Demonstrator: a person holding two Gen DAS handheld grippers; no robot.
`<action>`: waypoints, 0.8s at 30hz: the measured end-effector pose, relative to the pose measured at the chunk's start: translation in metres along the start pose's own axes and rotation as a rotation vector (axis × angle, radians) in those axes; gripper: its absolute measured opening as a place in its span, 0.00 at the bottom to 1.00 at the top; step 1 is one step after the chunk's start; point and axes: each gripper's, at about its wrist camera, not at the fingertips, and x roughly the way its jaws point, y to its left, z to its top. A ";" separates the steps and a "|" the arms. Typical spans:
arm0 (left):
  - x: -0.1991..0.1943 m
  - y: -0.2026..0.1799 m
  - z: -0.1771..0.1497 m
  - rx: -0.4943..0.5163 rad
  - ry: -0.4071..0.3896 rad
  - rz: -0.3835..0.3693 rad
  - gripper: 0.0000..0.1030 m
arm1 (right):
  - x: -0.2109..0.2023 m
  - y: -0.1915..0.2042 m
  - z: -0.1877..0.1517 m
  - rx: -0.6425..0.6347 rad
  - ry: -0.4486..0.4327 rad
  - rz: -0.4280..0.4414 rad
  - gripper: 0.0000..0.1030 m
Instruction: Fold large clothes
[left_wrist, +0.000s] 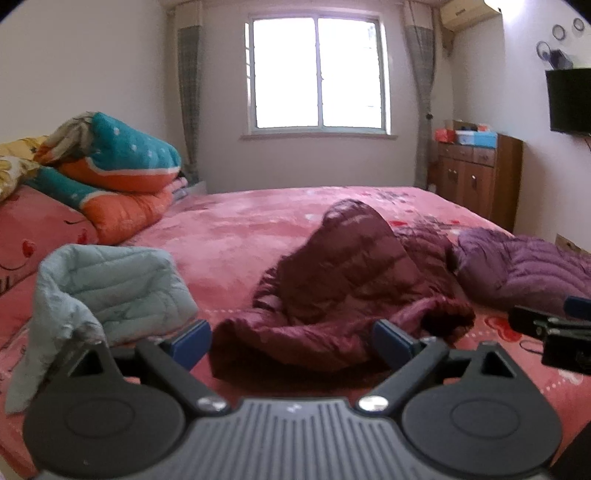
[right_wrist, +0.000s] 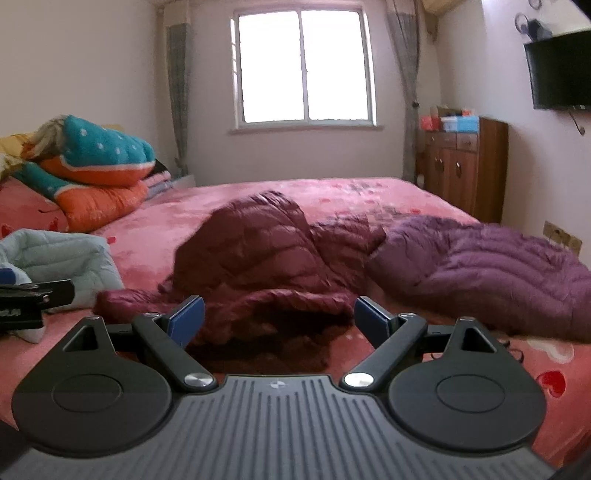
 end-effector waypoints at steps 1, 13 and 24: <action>0.004 -0.004 -0.003 0.005 0.002 -0.010 0.91 | 0.003 -0.005 -0.002 0.010 0.008 -0.007 1.00; 0.053 -0.062 -0.025 0.162 0.034 -0.132 0.86 | 0.047 -0.048 -0.016 0.077 0.061 -0.066 1.00; 0.108 -0.096 -0.055 0.439 0.028 -0.111 0.84 | 0.092 -0.088 -0.026 0.208 0.173 -0.038 1.00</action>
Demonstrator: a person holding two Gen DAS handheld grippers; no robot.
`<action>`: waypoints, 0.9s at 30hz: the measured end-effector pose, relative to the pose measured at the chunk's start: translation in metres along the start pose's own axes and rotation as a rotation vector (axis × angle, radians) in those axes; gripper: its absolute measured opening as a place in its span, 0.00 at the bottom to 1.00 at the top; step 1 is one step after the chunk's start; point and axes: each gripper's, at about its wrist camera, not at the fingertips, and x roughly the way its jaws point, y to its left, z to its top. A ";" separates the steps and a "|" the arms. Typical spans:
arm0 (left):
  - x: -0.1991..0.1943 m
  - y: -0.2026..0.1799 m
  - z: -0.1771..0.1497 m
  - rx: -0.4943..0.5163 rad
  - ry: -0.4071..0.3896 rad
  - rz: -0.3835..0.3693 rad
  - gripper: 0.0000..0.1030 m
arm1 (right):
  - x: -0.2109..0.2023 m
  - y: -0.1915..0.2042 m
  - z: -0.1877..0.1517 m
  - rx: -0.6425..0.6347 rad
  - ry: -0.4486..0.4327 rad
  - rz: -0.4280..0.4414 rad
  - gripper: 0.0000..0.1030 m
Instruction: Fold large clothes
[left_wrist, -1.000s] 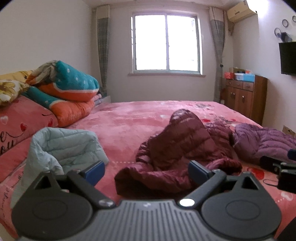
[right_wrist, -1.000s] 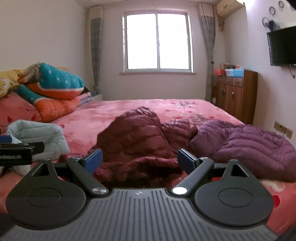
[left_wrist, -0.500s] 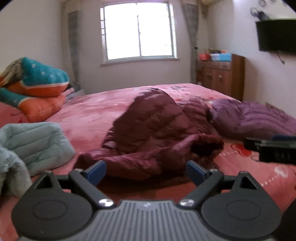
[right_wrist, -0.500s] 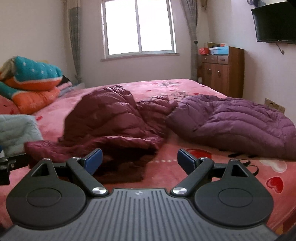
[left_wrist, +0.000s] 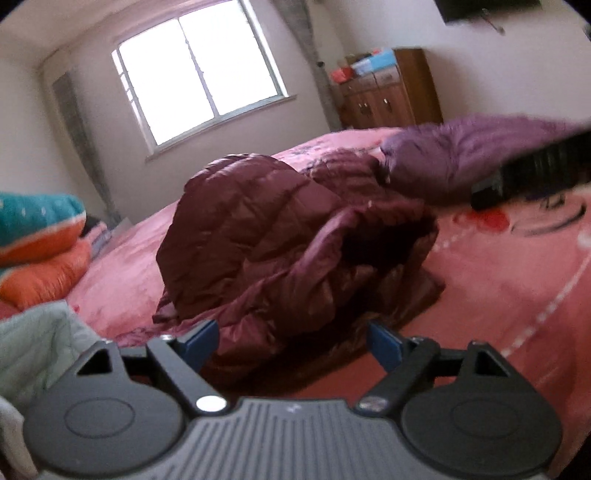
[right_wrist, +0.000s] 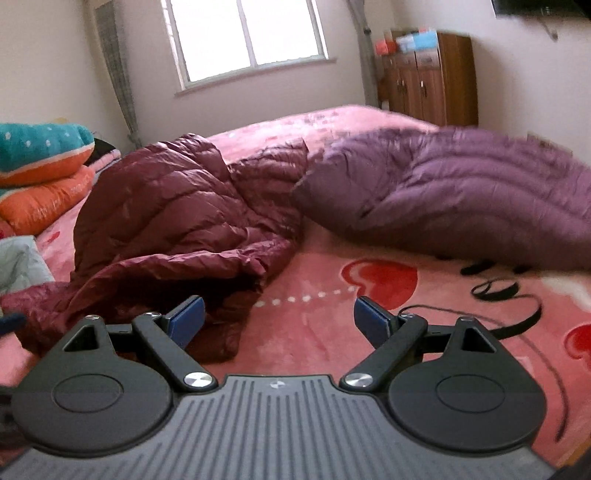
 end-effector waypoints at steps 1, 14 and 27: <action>0.005 -0.003 -0.001 0.029 0.003 0.008 0.83 | 0.006 -0.002 0.002 0.014 0.011 0.005 1.00; 0.057 -0.022 -0.001 0.307 0.024 0.104 0.79 | 0.053 -0.004 0.018 0.038 0.077 0.081 1.00; 0.085 -0.013 0.005 0.295 0.082 0.085 0.42 | 0.105 -0.031 0.036 0.244 0.126 0.218 1.00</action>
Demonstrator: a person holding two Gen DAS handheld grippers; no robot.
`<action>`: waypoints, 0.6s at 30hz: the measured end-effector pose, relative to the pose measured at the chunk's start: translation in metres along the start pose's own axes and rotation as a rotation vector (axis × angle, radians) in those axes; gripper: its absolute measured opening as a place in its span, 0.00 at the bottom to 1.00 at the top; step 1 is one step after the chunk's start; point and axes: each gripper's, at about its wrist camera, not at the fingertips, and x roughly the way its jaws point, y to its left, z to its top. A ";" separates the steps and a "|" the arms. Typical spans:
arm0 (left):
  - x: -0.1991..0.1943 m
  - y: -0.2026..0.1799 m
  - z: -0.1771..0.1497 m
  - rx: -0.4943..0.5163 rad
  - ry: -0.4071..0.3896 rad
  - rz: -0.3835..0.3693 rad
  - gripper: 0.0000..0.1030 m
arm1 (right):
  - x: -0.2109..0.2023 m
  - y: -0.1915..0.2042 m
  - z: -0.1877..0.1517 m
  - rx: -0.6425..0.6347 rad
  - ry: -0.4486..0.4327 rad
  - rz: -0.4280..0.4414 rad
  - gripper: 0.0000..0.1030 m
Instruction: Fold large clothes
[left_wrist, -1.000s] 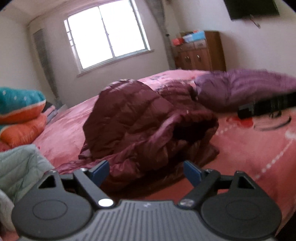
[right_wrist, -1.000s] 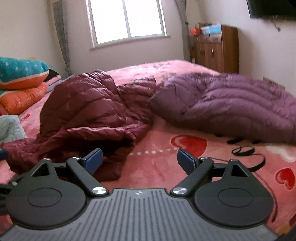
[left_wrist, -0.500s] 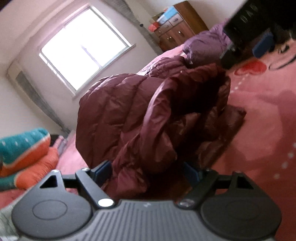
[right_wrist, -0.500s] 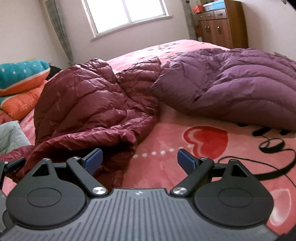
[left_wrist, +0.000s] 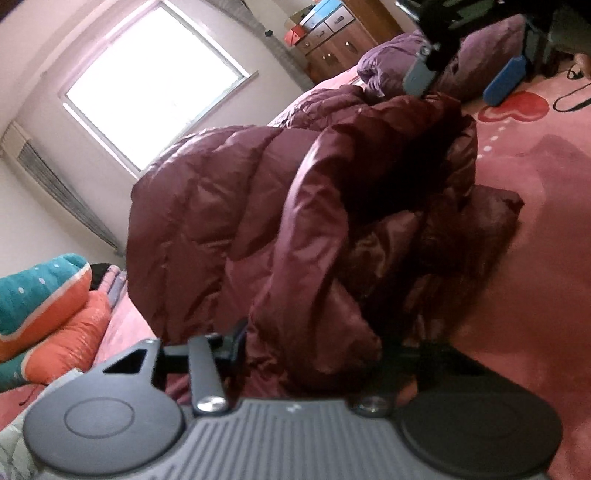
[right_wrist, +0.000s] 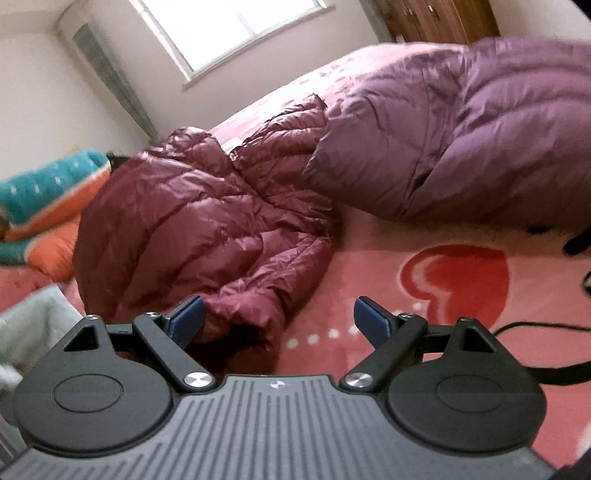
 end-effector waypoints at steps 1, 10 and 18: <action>0.000 0.000 -0.001 -0.005 0.003 -0.002 0.41 | 0.005 -0.003 0.002 0.021 0.008 0.011 1.00; -0.002 0.027 -0.001 -0.243 -0.009 -0.034 0.18 | 0.046 -0.016 0.007 0.120 0.080 0.071 1.00; -0.002 0.096 -0.018 -0.621 -0.013 -0.019 0.16 | 0.054 -0.005 0.014 -0.039 0.040 -0.025 1.00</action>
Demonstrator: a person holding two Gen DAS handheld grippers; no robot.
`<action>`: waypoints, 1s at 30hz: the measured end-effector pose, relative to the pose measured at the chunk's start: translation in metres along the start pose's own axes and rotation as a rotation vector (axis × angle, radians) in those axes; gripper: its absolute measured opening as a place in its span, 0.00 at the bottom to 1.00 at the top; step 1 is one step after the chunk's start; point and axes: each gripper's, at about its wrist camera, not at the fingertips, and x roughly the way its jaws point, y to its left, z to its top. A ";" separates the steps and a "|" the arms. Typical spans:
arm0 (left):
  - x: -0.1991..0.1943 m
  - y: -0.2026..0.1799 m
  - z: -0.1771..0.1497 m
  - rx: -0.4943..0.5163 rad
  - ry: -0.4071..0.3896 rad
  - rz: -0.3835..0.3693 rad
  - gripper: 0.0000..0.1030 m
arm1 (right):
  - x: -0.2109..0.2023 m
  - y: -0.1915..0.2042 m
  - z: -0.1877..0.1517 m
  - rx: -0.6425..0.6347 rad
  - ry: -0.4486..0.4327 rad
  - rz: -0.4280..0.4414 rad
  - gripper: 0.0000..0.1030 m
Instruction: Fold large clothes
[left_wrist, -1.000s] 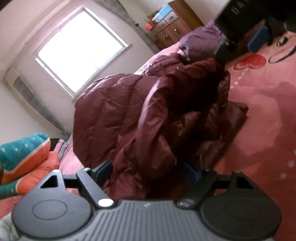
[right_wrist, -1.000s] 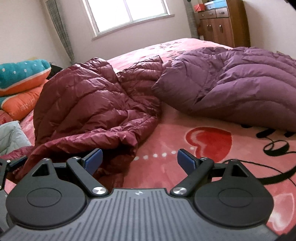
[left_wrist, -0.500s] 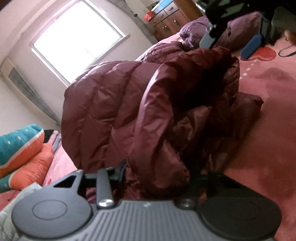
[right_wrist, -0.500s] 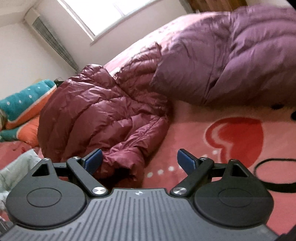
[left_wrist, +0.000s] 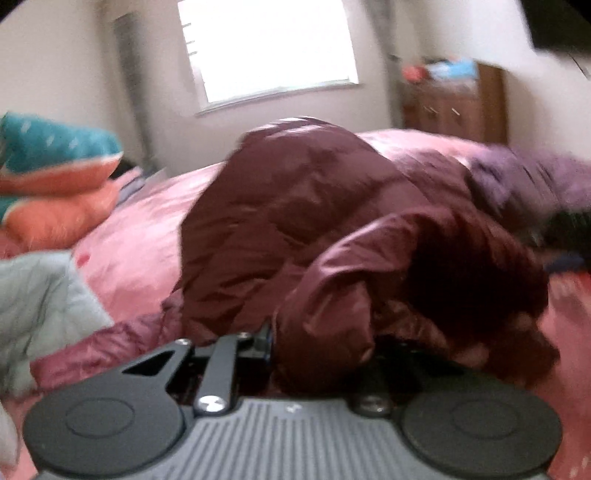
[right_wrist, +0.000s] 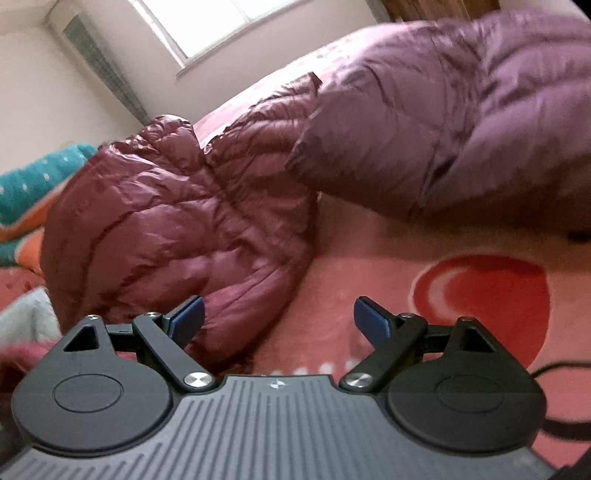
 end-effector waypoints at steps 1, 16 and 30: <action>0.001 0.008 0.002 -0.035 -0.002 0.005 0.15 | 0.000 0.005 -0.001 -0.041 -0.006 -0.016 1.00; 0.001 0.068 0.001 -0.323 -0.026 -0.059 0.15 | 0.018 0.099 -0.071 -0.873 -0.080 -0.026 1.00; 0.014 0.079 -0.008 -0.321 0.009 -0.113 0.15 | 0.075 0.133 -0.066 -1.006 -0.152 0.012 0.37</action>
